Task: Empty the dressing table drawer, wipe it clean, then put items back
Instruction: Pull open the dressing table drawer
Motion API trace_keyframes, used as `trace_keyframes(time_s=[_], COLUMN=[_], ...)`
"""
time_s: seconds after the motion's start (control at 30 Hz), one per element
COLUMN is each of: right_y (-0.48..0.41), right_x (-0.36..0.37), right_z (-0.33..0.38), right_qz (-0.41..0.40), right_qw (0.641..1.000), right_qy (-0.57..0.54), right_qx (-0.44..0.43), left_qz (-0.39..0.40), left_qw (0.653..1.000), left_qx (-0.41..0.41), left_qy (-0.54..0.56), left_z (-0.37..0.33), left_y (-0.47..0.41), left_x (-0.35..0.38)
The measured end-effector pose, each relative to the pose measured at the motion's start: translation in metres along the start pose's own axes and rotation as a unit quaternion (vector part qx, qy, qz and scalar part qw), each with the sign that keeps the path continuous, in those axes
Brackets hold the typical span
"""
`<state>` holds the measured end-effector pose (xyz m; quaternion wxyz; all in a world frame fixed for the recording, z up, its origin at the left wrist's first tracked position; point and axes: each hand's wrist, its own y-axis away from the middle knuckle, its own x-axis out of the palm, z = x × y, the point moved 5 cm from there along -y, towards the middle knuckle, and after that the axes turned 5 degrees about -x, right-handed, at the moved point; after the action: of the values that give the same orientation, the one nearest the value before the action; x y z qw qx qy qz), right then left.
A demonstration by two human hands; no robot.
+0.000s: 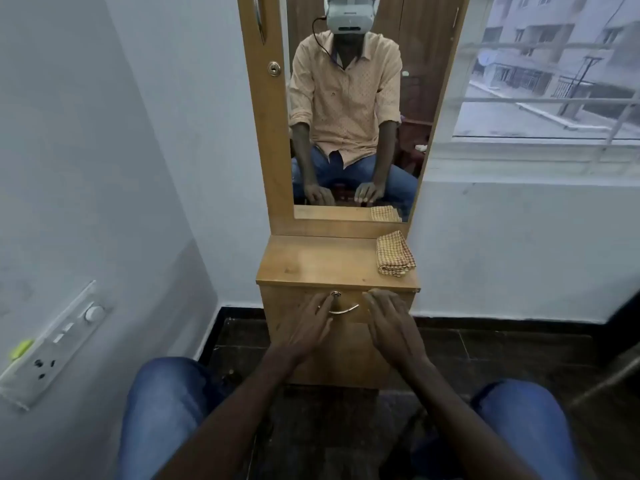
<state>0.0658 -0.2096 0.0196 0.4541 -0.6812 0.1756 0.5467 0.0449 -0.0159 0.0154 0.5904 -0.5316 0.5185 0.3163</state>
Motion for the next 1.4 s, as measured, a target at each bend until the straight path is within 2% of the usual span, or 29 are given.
trace_keyframes(time_s=[0.23,0.43,0.6,0.83,1.07,1.17,1.23,1.3,1.4], right_y=[-0.007,-0.007,-0.005,0.021,0.046,0.054,0.059,0.063,0.061], right_x=[0.037,0.059,0.057,0.059,0.039,0.028,0.018,0.003,-0.025], right_z=[0.004,0.012,0.016,0.03,0.049,0.062,0.072,0.08,0.079], right_qz=[0.118,0.165,0.137,0.095,0.021,0.008,-0.005,-0.054,-0.144], right_qw=[0.993,0.986,0.989,0.994,0.999,1.0,1.0,0.997,0.987], right_qy=[-0.024,-0.035,-0.038,-0.025,-0.024,-0.027,-0.025,-0.027,-0.026], right_qx=[0.017,0.019,0.046,0.042,0.01,0.003,-0.01,-0.044,-0.068], left_qz=[0.101,0.098,0.087,0.052,0.011,0.001,-0.025,-0.075,-0.141], left_qw=[0.994,0.993,0.992,0.997,1.0,0.997,0.989,0.978,0.98], left_qx=[-0.047,-0.066,-0.083,-0.047,0.01,0.071,0.141,0.188,0.133], left_qy=[-0.007,0.007,0.041,0.031,0.022,-0.007,-0.032,-0.047,-0.044], left_z=[0.01,0.009,0.009,0.001,-0.014,-0.023,-0.026,-0.03,-0.028], left_y=[-0.001,-0.006,-0.006,0.023,0.058,0.076,0.087,0.095,0.092], left_x=[0.035,0.043,0.042,0.036,0.02,0.017,0.014,0.001,-0.025])
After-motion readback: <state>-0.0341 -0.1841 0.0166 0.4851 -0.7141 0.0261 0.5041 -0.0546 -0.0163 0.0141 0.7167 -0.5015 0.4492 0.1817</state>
